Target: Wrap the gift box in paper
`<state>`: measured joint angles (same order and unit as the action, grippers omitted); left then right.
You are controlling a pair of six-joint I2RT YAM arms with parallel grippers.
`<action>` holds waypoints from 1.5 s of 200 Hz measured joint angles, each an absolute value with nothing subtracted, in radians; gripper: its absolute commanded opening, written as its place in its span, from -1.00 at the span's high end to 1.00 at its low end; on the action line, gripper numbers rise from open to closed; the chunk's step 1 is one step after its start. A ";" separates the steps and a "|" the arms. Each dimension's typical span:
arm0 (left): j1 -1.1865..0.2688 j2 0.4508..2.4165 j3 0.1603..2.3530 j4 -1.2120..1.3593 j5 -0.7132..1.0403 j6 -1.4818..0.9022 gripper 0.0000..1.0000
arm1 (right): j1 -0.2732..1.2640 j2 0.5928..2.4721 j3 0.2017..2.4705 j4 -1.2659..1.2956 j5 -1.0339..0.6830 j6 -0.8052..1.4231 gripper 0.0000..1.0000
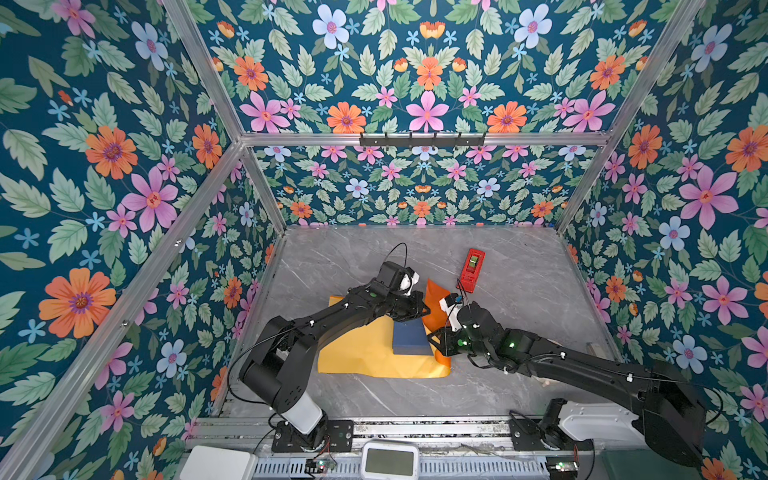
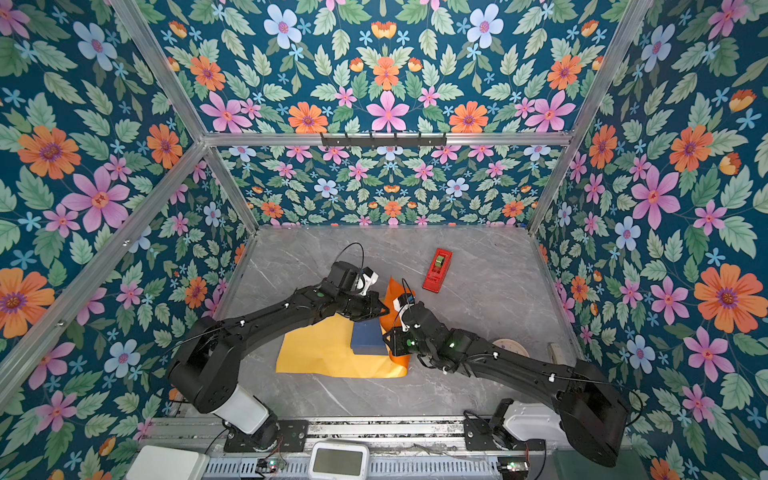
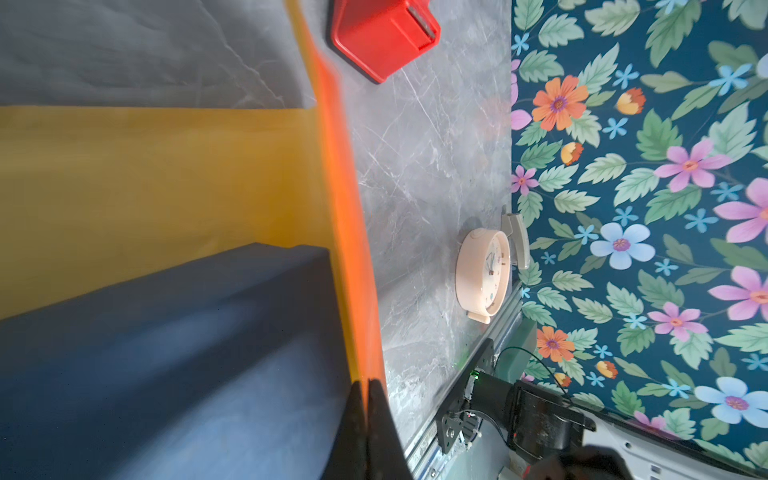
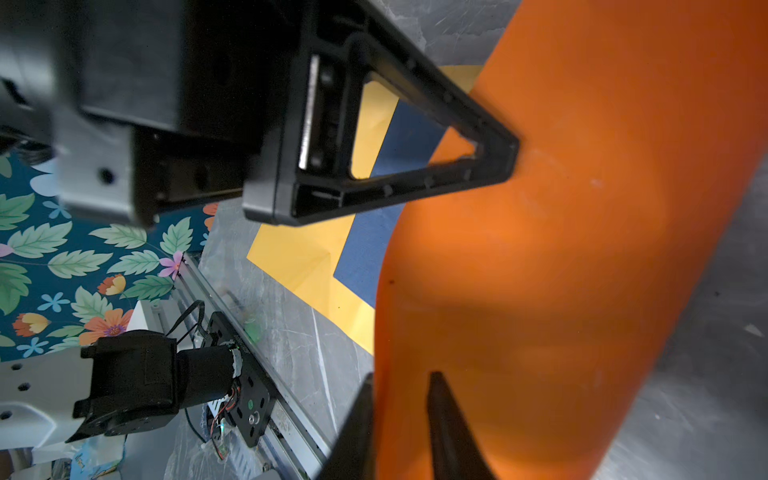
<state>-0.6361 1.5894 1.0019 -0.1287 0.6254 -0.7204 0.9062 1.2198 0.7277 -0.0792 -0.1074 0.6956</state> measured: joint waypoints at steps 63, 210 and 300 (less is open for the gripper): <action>-0.579 1.482 0.870 -0.016 0.664 -0.695 1.00 | 0.673 1.102 0.727 -0.172 -0.293 0.682 -0.77; -0.455 1.364 0.740 -0.020 0.696 -0.604 1.00 | 0.597 1.529 0.953 -0.230 -0.361 0.783 -0.98; -0.439 1.355 0.699 -0.039 0.696 -0.596 1.00 | 0.603 1.620 0.985 -0.205 -0.418 0.782 -0.98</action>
